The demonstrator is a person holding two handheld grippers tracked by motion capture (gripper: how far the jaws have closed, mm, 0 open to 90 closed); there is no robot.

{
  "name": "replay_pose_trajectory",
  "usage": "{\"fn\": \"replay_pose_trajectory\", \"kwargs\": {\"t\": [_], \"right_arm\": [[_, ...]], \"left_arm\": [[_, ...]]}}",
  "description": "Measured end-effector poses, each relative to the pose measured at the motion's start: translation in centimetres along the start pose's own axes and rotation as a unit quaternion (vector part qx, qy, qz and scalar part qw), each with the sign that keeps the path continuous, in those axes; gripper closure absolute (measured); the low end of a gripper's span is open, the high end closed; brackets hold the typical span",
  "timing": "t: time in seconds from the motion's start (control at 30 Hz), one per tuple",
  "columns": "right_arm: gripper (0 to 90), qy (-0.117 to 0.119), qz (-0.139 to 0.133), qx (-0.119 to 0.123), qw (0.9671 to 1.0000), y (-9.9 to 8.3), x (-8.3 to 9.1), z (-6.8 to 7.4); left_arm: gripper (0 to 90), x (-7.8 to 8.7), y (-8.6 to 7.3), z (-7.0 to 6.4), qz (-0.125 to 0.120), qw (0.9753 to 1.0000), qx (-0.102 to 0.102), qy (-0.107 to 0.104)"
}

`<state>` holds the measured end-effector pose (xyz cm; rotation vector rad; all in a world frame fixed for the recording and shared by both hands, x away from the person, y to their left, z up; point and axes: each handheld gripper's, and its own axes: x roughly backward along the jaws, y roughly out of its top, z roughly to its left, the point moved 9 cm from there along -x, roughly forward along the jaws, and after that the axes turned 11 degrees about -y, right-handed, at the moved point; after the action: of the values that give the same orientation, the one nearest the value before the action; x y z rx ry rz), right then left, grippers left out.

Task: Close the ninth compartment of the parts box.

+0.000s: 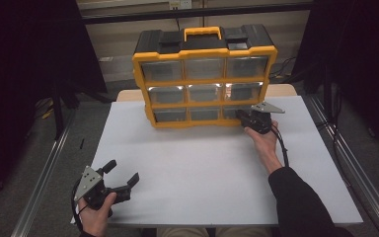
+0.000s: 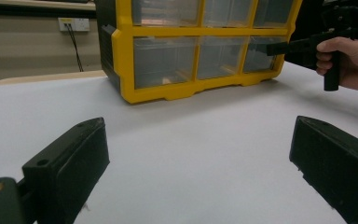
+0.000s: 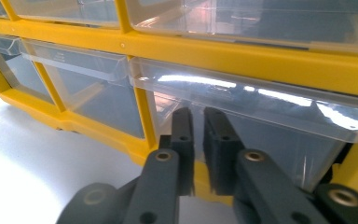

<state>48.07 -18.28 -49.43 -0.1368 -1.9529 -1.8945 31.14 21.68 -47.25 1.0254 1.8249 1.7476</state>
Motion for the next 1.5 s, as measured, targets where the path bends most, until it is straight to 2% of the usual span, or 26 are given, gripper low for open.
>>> {"fn": "replay_pose_trajectory", "kwargs": {"t": [0.03, 0.23, 0.47, 0.8, 0.9, 1.13, 1.5], "right_arm": [[79.3, 0.002, -0.001, -0.001, 1.0000, 0.0, 0.1, 0.0], [69.2, 0.011, -0.002, 0.000, 0.9999, 0.0, 0.8, 0.2], [51.7, 0.014, -0.009, -0.002, 0.9999, 0.3, 1.4, 0.2], [26.8, 0.018, -0.016, 0.001, 0.9997, 0.7, 2.0, 0.9], [19.0, 0.022, -0.013, -0.004, 0.9997, 0.6, 2.2, 1.0], [8.5, 0.024, -0.016, -0.005, 0.9996, 0.6, 2.8, 1.1], [0.0, 0.036, -0.020, -0.006, 0.9991, 0.1, 4.2, 1.1]], "left_arm": [[4.3, 0.1, 0.0, 0.0, 0.003, 1.0000, -0.005, 0.000], [4.4, 0.0, 0.0, 0.0, 0.001, 1.0000, 0.000, 0.000], [4.3, 0.0, 0.0, 0.1, 0.002, 1.0000, -0.001, 0.001], [4.3, 0.0, 0.0, 0.2, 0.001, 1.0000, -0.001, 0.003], [4.3, 0.0, -0.1, 0.2, 0.002, 1.0000, -0.001, 0.002], [4.3, -0.1, -0.1, 0.2, 0.002, 1.0000, -0.001, 0.001], [4.3, -0.1, -0.1, 0.3, 0.005, 1.0000, -0.001, 0.005]]}}
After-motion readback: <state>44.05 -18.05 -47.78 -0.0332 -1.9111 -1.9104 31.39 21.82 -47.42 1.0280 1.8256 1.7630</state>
